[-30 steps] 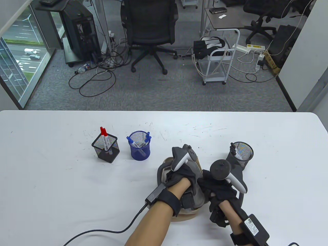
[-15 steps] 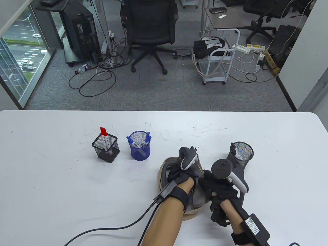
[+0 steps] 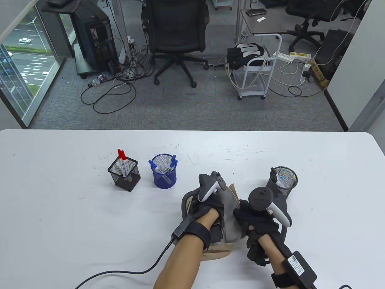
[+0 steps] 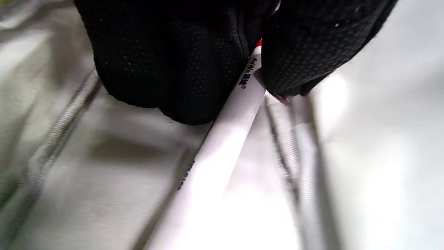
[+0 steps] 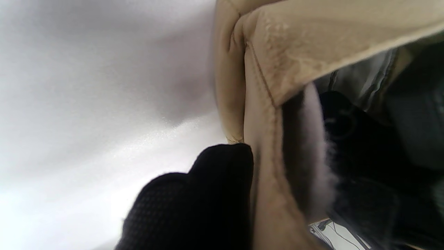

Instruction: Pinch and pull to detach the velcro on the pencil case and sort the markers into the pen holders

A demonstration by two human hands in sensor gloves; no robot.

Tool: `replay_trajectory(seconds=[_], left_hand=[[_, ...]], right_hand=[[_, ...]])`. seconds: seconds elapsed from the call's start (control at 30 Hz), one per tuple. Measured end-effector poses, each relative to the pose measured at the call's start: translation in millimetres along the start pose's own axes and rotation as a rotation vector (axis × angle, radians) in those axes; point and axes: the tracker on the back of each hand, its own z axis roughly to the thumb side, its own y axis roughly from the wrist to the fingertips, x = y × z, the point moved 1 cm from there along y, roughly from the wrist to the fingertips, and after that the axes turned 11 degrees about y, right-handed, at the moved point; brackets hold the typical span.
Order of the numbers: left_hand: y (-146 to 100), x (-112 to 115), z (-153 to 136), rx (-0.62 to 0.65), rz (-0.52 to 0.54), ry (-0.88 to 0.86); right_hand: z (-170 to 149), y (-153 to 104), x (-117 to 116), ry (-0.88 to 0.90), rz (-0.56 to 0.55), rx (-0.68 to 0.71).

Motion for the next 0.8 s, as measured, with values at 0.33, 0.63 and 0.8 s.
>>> replay_trajectory(seconds=[0.33,0.63,0.8], left_hand=[[-37.6,-71.3,-54.8,0.141,0.157,-0.332],[-77.8,-145.3,-137.2,0.01,0.465,-0.474],[-90.8,-163.3,-180.3,-0.071,0.578,-0.519]], right_hand=[[0.8,-0.2,-1.0,-0.008,-0.007,0.004],[1.3,0.0,-2.3,-0.014,-0.012,0.007],[1.3,-0.2,-2.7,-0.012,-0.012,0.006]])
